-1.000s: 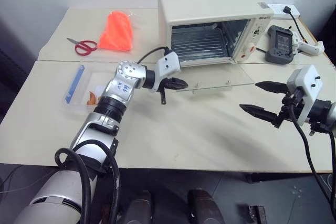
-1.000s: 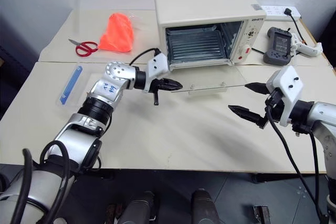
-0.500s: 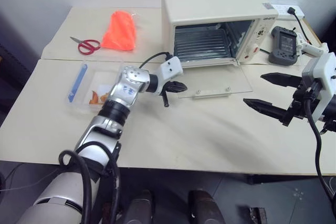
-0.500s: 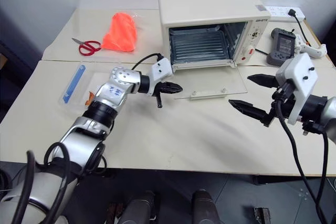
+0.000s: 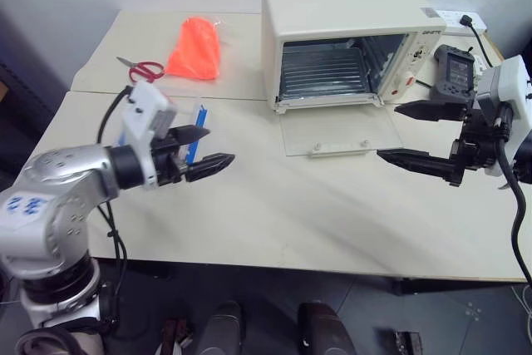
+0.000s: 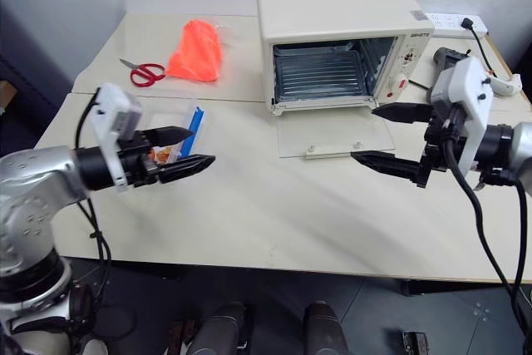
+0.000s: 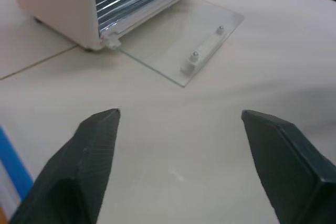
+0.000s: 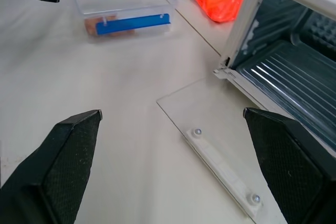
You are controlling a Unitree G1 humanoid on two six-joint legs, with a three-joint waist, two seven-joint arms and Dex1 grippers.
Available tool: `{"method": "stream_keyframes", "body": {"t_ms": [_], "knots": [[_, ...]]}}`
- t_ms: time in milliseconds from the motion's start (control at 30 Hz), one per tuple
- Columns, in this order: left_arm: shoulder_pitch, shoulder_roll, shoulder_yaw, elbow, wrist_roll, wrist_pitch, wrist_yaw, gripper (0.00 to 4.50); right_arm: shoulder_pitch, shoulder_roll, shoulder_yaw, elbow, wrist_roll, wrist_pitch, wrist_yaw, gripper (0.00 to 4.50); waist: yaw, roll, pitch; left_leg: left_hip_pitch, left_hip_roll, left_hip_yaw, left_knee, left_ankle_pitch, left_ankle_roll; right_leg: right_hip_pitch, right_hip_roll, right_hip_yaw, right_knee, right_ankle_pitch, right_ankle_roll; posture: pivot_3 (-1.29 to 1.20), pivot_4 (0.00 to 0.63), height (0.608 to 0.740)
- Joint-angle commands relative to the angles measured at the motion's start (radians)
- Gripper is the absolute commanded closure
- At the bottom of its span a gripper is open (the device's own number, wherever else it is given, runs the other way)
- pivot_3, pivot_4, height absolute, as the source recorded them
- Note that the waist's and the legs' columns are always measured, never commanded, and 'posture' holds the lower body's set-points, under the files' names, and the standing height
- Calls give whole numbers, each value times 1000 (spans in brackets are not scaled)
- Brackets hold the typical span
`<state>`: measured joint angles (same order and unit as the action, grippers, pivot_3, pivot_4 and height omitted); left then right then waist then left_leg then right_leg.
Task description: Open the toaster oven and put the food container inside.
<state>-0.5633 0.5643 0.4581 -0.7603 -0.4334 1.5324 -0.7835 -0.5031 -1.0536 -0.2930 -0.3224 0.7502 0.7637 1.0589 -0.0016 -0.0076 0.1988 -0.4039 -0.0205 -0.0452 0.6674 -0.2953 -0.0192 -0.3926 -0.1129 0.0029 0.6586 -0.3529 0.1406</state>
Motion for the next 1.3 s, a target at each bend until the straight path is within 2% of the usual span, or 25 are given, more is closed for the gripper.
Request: {"method": "stream_keyframes", "body": {"t_ms": [33,133,200,300,467,633,733,967,1300], "knots": [[136,-3,188,-133,-73,82,52,14,-64,-21,46,44,-26,-55,64,0,-2,0,0,0,0,0,-1,0,0,0,0,0,0,0,0,0,150,740],[284,-72,294,-212,-72,82,159,14,-106,-8,84,69,-52,-97,88,0,-5,0,0,1,2,1,-2,0,0,-1,0,0,-1,0,0,0,150,740],[334,-186,347,-244,-53,82,271,14,-124,3,103,82,-60,-111,100,0,0,0,0,1,1,0,-1,0,0,-1,0,0,-4,0,0,0,150,740],[321,-343,382,-274,-38,82,427,14,-138,16,122,93,-66,-124,110,0,14,-4,-2,0,0,-1,1,0,0,1,-1,-1,-5,0,0,0,150,740],[80,-624,489,-259,11,82,683,14,-137,25,126,97,-73,-128,112,0,31,-10,-3,-1,-1,0,3,0,0,2,-1,-1,-5,2,2,0,150,740],[-153,-778,574,-182,108,82,936,14,-105,34,105,68,-64,-117,95,0,21,-14,-3,-1,-3,3,0,-1,0,1,0,-1,-6,2,3,0,150,740],[-226,-809,614,-131,177,82,1068,14,-78,38,83,45,-52,-106,77,0,22,-15,-2,-1,-1,4,-1,-2,-1,0,2,-1,-5,2,3,0,150,740],[-398,-809,653,-4,211,82,1213,14,-15,41,35,2,-28,-94,25,0,39,-22,-1,-1,-2,2,2,-2,-1,0,1,-1,-6,2,3,0,150,740],[-472,-850,680,140,241,82,1376,14,63,45,-23,-68,15,-74,-39,0,36,-23,-1,-1,-2,4,0,-3,-2,-1,1,-1,-6,3,4,0,150,740]]}}
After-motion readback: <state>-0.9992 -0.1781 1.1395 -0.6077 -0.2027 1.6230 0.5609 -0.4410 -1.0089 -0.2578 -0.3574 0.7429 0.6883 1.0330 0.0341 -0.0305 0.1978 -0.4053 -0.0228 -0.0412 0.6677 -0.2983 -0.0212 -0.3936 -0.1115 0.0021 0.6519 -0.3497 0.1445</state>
